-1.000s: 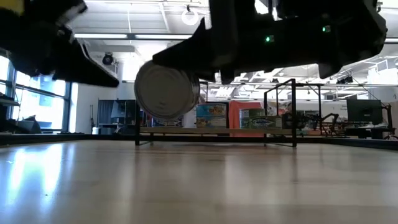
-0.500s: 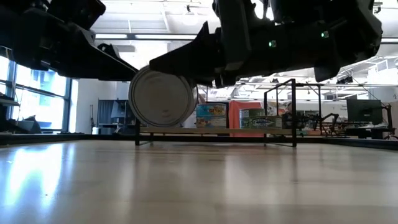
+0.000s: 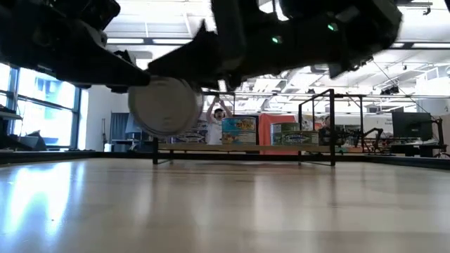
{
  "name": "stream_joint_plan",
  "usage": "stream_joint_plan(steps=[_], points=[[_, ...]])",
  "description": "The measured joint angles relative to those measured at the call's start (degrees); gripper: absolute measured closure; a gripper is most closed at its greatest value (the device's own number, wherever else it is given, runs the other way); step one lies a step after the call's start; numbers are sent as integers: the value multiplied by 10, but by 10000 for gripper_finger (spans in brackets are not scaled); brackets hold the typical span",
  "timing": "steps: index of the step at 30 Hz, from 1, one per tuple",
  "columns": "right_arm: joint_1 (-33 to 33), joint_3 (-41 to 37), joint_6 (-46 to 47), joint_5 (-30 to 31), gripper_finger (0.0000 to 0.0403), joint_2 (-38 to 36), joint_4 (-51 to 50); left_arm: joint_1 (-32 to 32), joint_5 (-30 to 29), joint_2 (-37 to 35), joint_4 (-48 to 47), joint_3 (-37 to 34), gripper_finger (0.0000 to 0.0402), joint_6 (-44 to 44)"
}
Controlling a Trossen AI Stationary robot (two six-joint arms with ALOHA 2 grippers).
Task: Stack canned seafood by type on shelf
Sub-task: Stack the blue tuna can on top of the blue tuna can on the shelf
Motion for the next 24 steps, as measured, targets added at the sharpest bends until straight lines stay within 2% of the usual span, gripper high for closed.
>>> stream_joint_plan(steps=[6,10,12,15,17,20,24], points=[[3,70,-8,-29,286,0,-148,-11,-7,23,-1,0,134,-2],[5,92,-15,-44,285,0,-179,-11,-5,43,-1,0,163,-26],[4,94,-25,-66,258,0,-172,-13,10,47,-3,0,192,-50],[0,107,-15,-71,179,-2,-160,-23,15,50,-4,1,247,-74],[-2,116,-6,-72,131,-14,-201,-32,14,51,-10,4,282,-76],[-2,129,28,-51,87,-49,-322,-41,10,49,-2,13,283,-75],[17,120,27,-2,76,-102,-412,-52,-21,50,-4,17,283,-57]])
